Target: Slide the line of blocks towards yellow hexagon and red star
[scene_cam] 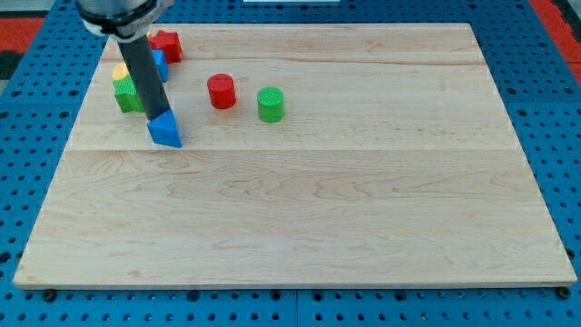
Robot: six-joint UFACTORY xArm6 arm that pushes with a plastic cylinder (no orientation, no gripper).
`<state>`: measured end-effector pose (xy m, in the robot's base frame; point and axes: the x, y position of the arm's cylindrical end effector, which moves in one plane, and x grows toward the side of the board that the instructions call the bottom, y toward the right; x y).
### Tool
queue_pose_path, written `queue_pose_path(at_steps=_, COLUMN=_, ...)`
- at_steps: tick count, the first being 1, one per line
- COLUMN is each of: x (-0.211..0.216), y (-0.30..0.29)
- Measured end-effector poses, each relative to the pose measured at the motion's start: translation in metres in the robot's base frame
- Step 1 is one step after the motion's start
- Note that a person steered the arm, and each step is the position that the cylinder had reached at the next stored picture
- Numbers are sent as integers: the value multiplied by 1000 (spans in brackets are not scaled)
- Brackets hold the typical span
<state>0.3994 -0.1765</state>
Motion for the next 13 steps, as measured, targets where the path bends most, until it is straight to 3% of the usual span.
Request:
queue_pose_path(at_steps=4, x=-38, y=-57)
queue_pose_path(at_steps=7, x=-56, y=-60)
queue_pose_path(at_steps=8, x=-27, y=-73)
queue_pose_path(at_steps=9, x=-29, y=-116)
queue_pose_path(at_steps=10, x=-59, y=-128)
queue_pose_path(at_steps=13, x=-95, y=-78)
